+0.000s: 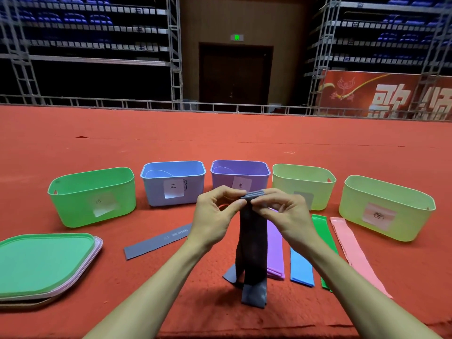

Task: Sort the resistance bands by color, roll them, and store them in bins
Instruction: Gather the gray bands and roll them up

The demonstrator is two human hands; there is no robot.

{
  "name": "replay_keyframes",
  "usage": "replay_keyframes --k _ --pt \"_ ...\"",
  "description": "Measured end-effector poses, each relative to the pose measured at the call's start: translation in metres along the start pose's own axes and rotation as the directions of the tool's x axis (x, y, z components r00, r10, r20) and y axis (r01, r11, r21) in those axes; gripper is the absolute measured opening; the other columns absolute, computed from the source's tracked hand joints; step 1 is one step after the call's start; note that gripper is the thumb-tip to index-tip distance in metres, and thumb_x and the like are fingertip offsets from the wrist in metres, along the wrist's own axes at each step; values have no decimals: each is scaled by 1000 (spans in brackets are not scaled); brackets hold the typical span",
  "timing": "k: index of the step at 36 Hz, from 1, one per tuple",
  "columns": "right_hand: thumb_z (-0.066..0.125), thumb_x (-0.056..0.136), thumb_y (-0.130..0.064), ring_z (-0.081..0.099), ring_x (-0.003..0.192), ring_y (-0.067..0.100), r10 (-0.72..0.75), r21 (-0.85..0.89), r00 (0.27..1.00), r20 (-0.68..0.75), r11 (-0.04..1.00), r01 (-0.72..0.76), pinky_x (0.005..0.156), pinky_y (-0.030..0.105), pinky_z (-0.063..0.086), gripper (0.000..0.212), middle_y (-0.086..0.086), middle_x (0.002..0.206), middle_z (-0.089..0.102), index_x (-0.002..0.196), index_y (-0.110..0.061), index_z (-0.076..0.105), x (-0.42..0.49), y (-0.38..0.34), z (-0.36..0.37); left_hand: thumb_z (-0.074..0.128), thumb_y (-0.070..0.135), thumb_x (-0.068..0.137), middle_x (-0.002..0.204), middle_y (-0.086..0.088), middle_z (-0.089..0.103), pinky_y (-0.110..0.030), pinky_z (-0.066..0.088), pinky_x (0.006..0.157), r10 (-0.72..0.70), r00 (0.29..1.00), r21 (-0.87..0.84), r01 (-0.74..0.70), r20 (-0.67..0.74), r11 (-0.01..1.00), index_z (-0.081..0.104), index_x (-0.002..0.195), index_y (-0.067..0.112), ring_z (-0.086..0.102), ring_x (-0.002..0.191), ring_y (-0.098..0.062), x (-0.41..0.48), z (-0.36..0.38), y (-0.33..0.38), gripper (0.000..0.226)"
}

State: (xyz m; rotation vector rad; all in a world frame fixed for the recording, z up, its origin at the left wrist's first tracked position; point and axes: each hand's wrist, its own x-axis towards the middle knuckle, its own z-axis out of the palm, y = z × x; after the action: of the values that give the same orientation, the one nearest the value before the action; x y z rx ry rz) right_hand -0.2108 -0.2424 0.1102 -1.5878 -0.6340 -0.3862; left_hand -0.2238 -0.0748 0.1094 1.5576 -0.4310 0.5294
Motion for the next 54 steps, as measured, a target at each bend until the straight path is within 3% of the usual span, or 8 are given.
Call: replay_keyframes --k 11,14,20,30,36,47,50,54 --pt "67 79 12 70 83 9 62 -81 992 113 995 -53 73 19 54 26 -7 83 75 90 -11 75 11 -10 -1 69 0 84 92 1 69 -28 53 79 -10 999 -87 6 -51 996 64 100 25 65 88 -12 4 -1 -10 30" --pt "69 79 9 71 82 10 -33 -186 998 60 982 44 75 21 55 27 -8 82 74 89 -16 76 18 -7 -2 68 4 82 95 -2 66 -37 54 85 -64 997 -134 68 34 989 49 110 32 64 93 -14 -1 1 -21 44" --pt "71 81 2 70 84 15 -102 -261 993 -56 962 84 76 39 59 29 -5 88 73 89 -26 75 32 -6 -9 63 -1 85 96 -9 68 -33 52 92 -99 970 41 92 222 995 23 134 54 67 90 -17 -21 2 -52 84" --pt "70 81 4 66 81 3 -274 -348 956 -104 910 223 80 24 55 21 -1 89 71 97 -9 75 56 -12 -17 61 -2 87 107 3 67 -27 53 87 -145 919 173 85 368 981 14 138 64 68 93 -12 -41 9 -75 95" --pt "69 81 4 67 80 7 -211 -282 965 -153 946 162 77 34 57 25 -2 88 72 96 -15 74 62 -10 -21 63 2 86 123 6 62 -39 55 81 -193 875 283 67 444 957 12 138 66 68 92 -23 -48 5 -78 97" --pt "66 83 7 66 74 3 -65 -208 974 -215 978 19 69 25 55 25 -4 85 72 95 -14 73 63 10 -18 79 6 75 116 -1 68 -27 56 76 -311 791 337 141 527 931 7 135 70 70 87 -18 -59 -15 -96 114" --pt "65 83 8 65 71 4 -21 -185 973 -231 982 -23 71 30 57 26 -7 81 71 90 -16 73 62 21 -16 81 9 72 106 -4 72 -27 56 78 -343 753 368 144 561 918 2 133 73 69 83 -11 -62 -19 -100 119" --pt "66 82 8 65 73 13 -4 -217 975 -221 975 -45 72 38 57 31 3 83 71 87 -22 73 62 42 -13 83 11 69 98 -13 70 -38 59 75 -404 720 413 177 564 893 2 136 69 70 79 -22 -65 -24 -112 121"
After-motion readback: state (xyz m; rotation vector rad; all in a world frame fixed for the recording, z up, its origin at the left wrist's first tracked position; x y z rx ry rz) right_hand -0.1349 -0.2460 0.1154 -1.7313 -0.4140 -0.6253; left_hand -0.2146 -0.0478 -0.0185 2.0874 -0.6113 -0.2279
